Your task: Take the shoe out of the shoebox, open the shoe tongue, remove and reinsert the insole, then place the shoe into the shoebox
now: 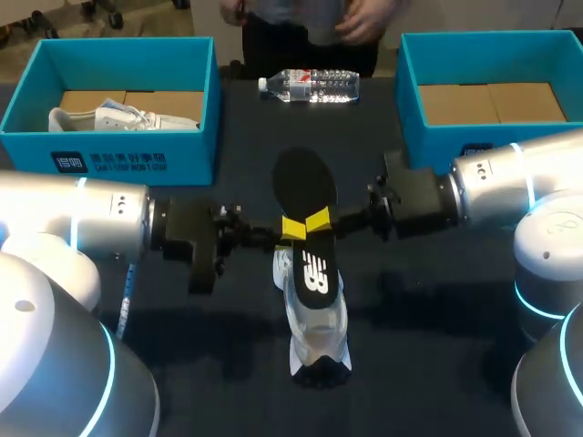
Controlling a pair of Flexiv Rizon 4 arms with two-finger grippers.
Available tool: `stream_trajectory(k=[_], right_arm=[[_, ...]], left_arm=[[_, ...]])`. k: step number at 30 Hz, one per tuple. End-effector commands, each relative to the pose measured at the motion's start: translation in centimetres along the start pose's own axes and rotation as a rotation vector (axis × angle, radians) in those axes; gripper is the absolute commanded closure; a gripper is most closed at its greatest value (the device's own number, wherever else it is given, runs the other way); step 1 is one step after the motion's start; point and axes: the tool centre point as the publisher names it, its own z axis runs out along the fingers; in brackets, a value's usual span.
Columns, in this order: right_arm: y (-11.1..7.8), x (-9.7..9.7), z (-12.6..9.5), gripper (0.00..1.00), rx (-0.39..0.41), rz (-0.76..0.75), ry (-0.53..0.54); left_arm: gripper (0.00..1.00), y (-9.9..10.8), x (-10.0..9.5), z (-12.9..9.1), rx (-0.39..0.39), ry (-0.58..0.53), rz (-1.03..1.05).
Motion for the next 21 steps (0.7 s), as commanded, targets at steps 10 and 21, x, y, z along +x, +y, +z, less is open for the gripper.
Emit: stream_trajectory(k=[10,21], right_arm=[[-0.2,-1.5,-0.2,1.0,-0.012,0.009,0.051],[-0.1,-1.5,-0.2,1.0,-0.014,0.009,0.051]], left_arm=[[0.0,1.4,-0.1,-6.2,-0.007,0.072,-0.057],[0.0,2.6,-0.6,-7.5,0.043,0.083,0.008]])
